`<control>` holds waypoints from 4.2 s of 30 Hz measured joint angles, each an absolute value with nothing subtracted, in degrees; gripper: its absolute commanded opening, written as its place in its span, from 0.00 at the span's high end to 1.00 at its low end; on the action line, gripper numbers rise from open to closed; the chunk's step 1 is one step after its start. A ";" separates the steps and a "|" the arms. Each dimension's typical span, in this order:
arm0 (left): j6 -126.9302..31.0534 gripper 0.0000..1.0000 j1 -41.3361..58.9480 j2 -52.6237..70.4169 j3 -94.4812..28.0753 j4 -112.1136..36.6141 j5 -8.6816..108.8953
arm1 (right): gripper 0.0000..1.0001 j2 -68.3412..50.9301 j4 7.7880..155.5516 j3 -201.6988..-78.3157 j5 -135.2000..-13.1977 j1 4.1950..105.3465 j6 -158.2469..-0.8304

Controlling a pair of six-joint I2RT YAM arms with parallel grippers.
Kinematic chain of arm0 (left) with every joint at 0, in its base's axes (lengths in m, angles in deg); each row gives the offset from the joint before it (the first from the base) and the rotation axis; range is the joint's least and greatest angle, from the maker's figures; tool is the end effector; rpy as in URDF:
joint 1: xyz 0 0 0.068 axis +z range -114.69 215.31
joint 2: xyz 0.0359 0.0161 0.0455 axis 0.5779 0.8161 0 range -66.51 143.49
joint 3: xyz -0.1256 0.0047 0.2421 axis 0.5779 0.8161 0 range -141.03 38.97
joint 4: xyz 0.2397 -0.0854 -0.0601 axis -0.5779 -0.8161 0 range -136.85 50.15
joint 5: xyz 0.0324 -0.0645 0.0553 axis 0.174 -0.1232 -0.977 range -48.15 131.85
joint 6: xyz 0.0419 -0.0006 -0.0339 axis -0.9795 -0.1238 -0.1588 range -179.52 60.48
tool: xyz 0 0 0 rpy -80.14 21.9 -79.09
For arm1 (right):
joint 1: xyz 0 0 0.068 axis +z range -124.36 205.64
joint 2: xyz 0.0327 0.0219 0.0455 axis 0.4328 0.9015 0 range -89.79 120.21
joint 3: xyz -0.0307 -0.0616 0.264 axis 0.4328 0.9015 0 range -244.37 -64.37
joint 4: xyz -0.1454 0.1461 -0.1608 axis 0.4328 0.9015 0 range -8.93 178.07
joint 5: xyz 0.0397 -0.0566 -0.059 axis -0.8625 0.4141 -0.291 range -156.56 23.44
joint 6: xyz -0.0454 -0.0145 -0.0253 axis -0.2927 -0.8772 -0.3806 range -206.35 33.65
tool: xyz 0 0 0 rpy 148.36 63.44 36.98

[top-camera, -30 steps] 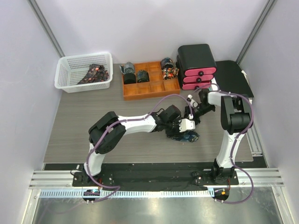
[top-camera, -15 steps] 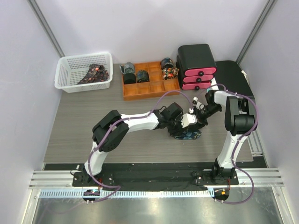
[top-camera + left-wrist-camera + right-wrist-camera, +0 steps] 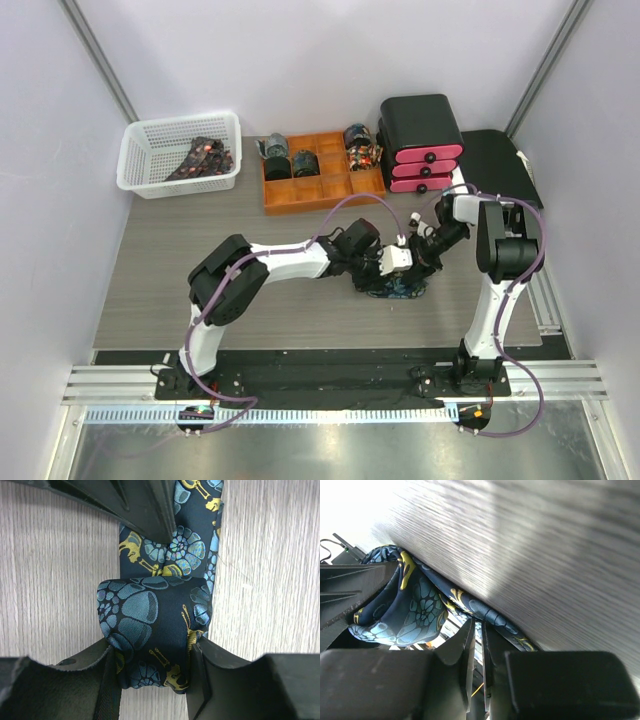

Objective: Roll the ties
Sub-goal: Roll the tie at the center of the board.

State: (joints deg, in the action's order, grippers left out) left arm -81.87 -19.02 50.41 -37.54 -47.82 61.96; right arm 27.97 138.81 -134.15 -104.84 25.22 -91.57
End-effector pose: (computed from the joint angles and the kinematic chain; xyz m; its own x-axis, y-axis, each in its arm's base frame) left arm 0.2445 -0.3615 0.1554 -0.0625 0.6994 -0.7120 0.9945 0.1039 0.0147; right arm 0.3240 0.0196 0.1071 -0.9744 -0.0641 0.2155 0.0854 0.7812 0.6184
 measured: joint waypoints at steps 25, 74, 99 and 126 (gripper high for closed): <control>-82.17 0.94 -15.98 50.26 -38.18 -51.21 65.96 | 0.70 27.88 139.33 -138.00 -104.21 27.64 -92.03; -76.12 1.00 -11.87 47.22 -29.61 -40.98 74.29 | 0.84 28.49 141.94 -136.18 -101.39 31.34 -93.97; -73.32 1.00 -12.14 47.24 -29.68 -39.80 67.36 | 0.81 18.42 142.63 -132.42 -102.39 33.11 -99.78; -73.47 1.00 -12.14 47.24 -29.68 -39.80 67.56 | 0.82 22.44 134.88 -135.51 -98.35 33.98 -95.15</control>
State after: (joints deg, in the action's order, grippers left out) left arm -73.47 -12.14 47.24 -29.68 -39.80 67.56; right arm 22.44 134.88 -135.51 -98.35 33.98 -95.15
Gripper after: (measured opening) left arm 0.437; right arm 0.183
